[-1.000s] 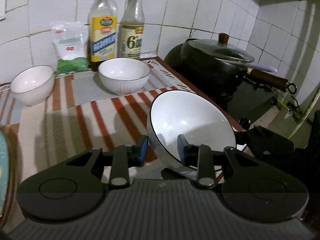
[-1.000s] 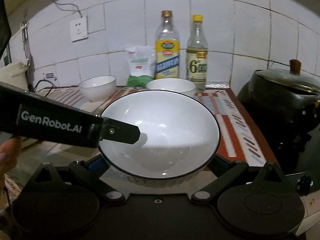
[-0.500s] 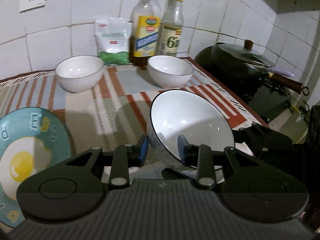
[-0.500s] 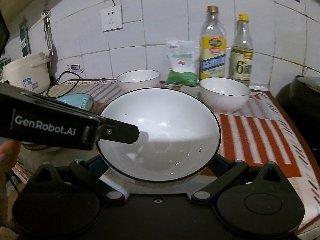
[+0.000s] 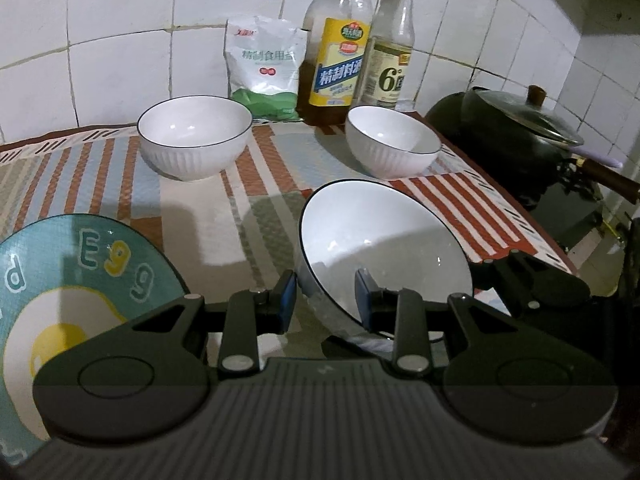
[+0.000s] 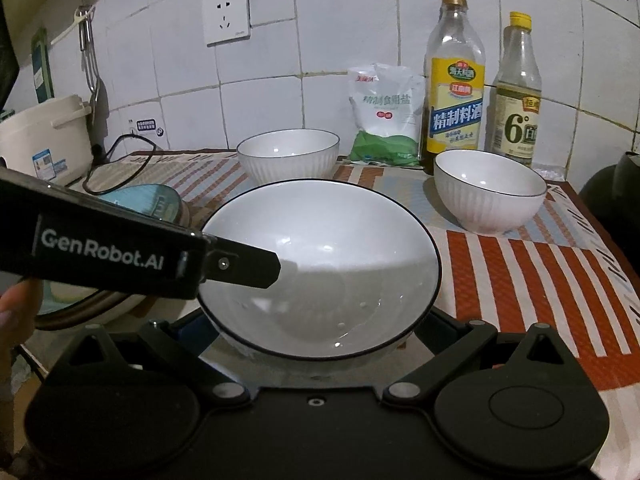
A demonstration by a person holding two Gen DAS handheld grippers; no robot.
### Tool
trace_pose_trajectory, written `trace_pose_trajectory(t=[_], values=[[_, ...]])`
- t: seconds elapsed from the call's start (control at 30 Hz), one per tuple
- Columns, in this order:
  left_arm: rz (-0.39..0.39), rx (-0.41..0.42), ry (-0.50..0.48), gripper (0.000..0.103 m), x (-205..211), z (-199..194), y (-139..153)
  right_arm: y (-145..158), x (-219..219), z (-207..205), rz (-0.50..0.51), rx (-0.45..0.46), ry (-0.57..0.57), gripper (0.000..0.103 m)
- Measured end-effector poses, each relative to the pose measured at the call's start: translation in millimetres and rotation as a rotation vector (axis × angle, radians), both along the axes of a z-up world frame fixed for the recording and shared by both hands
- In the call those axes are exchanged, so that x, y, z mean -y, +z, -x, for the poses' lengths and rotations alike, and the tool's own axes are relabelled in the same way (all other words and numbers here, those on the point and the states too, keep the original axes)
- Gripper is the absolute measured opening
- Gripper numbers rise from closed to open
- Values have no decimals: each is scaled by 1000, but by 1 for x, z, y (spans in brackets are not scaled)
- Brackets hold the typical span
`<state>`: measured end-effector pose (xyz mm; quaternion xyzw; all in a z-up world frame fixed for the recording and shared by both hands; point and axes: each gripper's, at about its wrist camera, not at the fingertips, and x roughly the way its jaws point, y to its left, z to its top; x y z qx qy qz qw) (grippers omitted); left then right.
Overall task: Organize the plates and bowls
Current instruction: 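Lift and carry the white bowl toward the other white bowls, then lower the white bowl onto the cloth and open both grippers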
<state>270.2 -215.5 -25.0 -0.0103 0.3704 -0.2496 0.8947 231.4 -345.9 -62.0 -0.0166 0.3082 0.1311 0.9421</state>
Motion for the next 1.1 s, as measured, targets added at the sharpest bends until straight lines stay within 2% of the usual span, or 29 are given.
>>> trace_pose_trajectory(t=[0.33, 0.4, 0.47, 0.5, 0.57, 0.63, 1.1], values=[[16, -35, -6, 31, -3, -18, -14, -10, -10, -9, 73, 30, 0, 103], [15, -33, -8, 36, -3, -17, -14, -10, -9, -9, 71, 30, -3, 103], [21, -28, -17, 51, -3, -13, -11, -10, -6, -9, 46, 24, -12, 103], [22, -17, -22, 53, -3, -10, -8, -10, -5, -8, 42, 16, -19, 103], [11, 18, -25, 66, -4, -3, -2, -8, -4, -2, 51, 19, -19, 103], [-13, 57, -27, 74, -6, 5, 6, -2, -4, 7, 69, 41, -18, 103], [-69, 214, -94, 87, -21, 61, 62, 50, 30, 65, 15, 157, -14, 103]])
